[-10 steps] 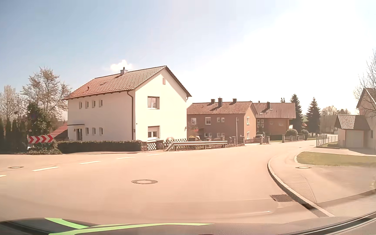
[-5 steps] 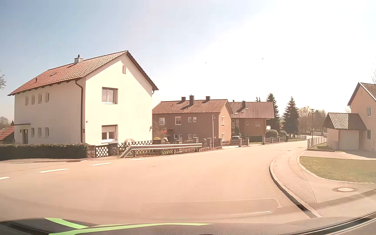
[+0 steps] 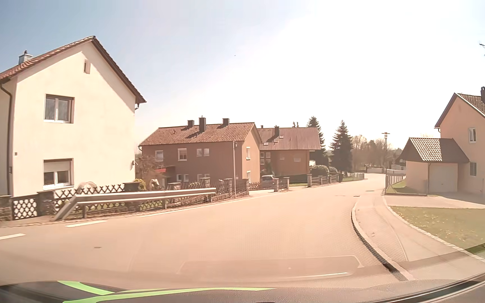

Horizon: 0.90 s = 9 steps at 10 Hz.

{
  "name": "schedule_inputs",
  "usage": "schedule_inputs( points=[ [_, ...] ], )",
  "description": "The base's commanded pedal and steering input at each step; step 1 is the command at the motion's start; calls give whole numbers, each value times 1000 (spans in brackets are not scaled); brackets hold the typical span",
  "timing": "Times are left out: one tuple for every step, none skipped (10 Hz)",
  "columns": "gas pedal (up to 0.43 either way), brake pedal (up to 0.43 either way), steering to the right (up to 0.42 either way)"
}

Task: Follow the waypoints while adhering to traffic rules and regulations

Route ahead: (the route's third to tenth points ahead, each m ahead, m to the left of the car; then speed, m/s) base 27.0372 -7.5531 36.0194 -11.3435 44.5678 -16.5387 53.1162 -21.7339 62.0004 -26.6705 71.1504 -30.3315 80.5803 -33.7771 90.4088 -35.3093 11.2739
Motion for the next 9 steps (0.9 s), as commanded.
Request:
schedule_inputs(
  points=[
    [0,0,104],
    [0,0,102],
    [0,0,101],
    [0,0,100],
    [0,0,99],
    [0,0,97],
    [0,0,95],
    [0,0,90],
    [0,0,85]
  ],
)
